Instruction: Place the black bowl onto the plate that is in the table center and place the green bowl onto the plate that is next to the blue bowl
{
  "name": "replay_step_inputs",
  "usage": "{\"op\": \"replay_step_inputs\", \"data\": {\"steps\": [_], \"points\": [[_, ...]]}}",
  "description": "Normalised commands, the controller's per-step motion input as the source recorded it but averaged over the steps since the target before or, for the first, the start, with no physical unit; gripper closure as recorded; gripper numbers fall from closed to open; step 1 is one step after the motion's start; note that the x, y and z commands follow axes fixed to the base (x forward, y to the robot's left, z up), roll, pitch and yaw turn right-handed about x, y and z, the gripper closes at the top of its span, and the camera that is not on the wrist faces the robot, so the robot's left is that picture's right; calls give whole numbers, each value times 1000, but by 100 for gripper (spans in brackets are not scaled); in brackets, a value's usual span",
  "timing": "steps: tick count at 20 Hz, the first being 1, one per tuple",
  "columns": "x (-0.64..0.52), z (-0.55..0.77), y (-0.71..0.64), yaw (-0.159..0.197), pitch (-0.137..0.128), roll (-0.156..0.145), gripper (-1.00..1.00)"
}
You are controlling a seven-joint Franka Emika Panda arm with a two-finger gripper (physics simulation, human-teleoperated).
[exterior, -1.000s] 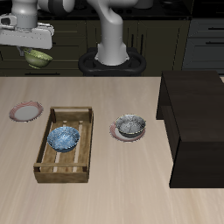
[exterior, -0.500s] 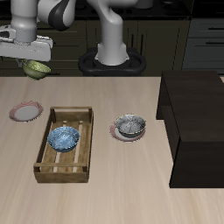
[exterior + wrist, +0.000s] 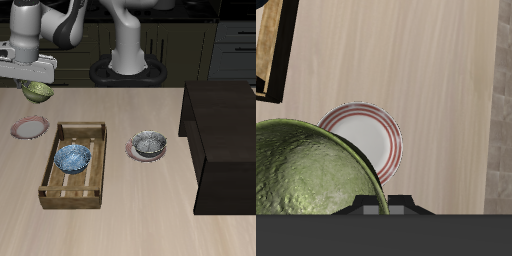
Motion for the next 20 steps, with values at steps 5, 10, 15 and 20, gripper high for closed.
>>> {"op": "replay_step_inputs", "data": {"steps": [5, 10, 15, 20], "points": [[123, -227, -43, -4, 29, -14, 100], [104, -200, -110, -18, 35, -36, 100], [-3, -145, 14, -2, 19, -7, 100], [34, -106, 39, -2, 20, 10, 100]]}}
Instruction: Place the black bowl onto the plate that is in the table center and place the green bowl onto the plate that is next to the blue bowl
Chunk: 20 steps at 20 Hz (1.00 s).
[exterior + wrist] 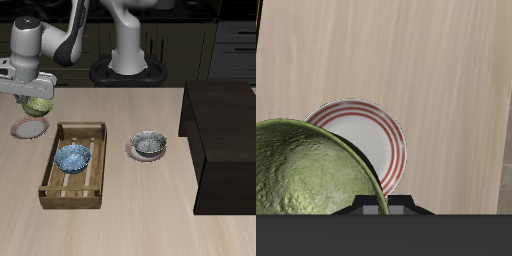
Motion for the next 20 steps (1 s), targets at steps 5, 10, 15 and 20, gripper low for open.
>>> {"op": "replay_step_inputs", "data": {"steps": [5, 10, 15, 20], "points": [[90, -123, 30, 6, 20, -4, 100], [137, -27, 105, 9, 7, 2, 100], [95, -36, 84, 3, 8, 8, 100], [63, -17, -36, -2, 1, -17, 100]]}}
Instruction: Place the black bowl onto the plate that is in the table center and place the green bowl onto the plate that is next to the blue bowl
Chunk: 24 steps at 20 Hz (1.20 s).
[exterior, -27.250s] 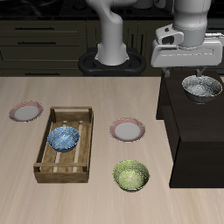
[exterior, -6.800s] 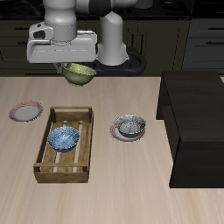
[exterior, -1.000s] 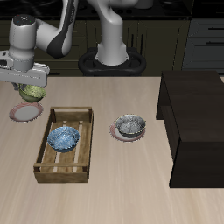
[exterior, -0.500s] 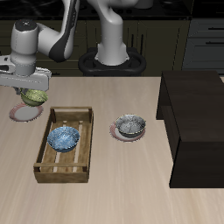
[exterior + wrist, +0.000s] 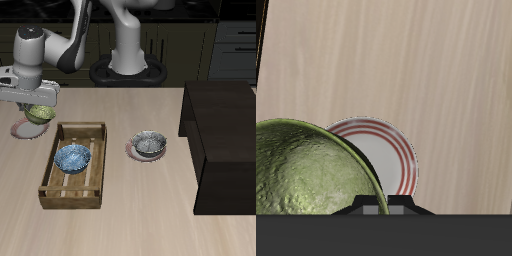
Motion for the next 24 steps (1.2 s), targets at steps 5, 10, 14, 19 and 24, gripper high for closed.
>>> {"op": "replay_step_inputs", "data": {"steps": [5, 10, 14, 19, 24], "points": [[43, -36, -117, 2, 8, -34, 100], [43, -185, -78, 16, 26, -21, 100], [88, -254, -1, 19, 44, -20, 100], [7, -222, 48, 18, 46, -4, 100], [-92, -191, 108, 39, 57, -7, -100]]}}
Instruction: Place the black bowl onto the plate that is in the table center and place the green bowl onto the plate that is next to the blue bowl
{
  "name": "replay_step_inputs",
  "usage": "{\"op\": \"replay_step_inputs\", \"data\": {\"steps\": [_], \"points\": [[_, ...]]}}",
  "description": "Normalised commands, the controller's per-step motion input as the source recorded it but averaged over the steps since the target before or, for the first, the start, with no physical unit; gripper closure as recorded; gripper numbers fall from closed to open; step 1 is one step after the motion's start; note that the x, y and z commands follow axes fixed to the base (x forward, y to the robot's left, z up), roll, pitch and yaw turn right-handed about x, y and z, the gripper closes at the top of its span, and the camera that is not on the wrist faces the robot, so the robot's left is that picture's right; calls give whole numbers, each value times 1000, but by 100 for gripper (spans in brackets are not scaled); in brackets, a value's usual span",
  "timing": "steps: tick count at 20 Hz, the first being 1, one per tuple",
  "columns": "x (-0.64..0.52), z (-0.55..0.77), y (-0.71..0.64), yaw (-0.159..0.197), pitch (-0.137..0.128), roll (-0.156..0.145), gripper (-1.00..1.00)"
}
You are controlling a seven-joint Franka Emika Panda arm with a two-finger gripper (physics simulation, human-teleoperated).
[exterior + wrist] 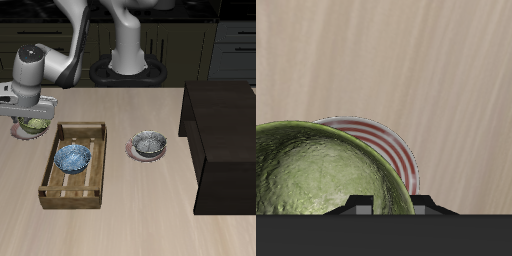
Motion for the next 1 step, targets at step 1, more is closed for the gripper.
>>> {"op": "replay_step_inputs", "data": {"steps": [1], "points": [[-93, -55, 246, 49, -11, 93, -100]]}}
